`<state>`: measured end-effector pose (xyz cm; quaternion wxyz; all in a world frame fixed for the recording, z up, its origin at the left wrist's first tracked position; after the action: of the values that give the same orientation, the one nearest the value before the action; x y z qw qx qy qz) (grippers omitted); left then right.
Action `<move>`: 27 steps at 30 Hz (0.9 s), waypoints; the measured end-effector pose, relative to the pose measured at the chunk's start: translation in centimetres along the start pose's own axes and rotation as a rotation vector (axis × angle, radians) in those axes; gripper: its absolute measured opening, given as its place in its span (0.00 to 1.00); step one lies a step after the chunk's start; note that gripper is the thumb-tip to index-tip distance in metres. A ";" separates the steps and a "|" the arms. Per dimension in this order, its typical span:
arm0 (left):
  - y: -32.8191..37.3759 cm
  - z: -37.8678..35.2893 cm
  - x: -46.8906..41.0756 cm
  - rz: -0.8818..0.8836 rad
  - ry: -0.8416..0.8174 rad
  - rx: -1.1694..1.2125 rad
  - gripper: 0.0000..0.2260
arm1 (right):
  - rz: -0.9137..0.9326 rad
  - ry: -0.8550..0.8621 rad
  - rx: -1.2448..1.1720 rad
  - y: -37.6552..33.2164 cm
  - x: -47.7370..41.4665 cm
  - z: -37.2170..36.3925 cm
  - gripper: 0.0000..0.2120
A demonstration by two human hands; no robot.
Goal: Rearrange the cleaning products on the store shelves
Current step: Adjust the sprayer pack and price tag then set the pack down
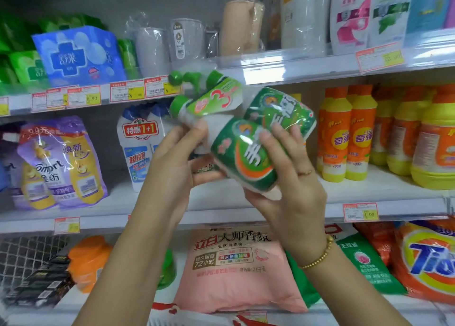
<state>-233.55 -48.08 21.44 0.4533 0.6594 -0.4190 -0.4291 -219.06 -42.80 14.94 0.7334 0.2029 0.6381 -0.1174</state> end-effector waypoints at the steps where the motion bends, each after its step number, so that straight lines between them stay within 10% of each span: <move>1: 0.4 -0.4 0.3 -0.025 -0.067 0.004 0.11 | -0.102 0.050 -0.030 0.2 -0.5 0.4 0.40; 9: -0.7 0.2 -1.6 -0.028 -0.090 -0.158 0.38 | -0.850 0.377 -0.971 2.4 -0.3 1.2 0.36; 15: -2.2 2.3 -2.6 0.121 -0.282 -0.047 0.26 | -1.151 0.274 -1.312 1.9 -0.5 1.1 0.23; 20: -3.0 2.9 -3.3 0.155 -0.170 0.075 0.30 | -1.006 0.147 -1.016 1.4 -2.1 1.2 0.20; 27: -1.6 -0.4 -1.2 0.071 0.009 0.162 0.15 | -0.304 -0.224 -0.058 -4.0 -2.5 -0.1 0.42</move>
<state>-233.28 -46.44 20.18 0.4153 0.6805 -0.4734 -0.3747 -221.30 -46.54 16.75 0.7792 0.0683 0.5790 -0.2303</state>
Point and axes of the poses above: each hand's wrist, its own x-axis away from the middle knuckle, its own z-axis out of the back of the hand, y = z × x, the point moved 2 cm from there along -x, towards the middle knuckle, and after that the axes turned 14 degrees about z, right-handed, at the moved point
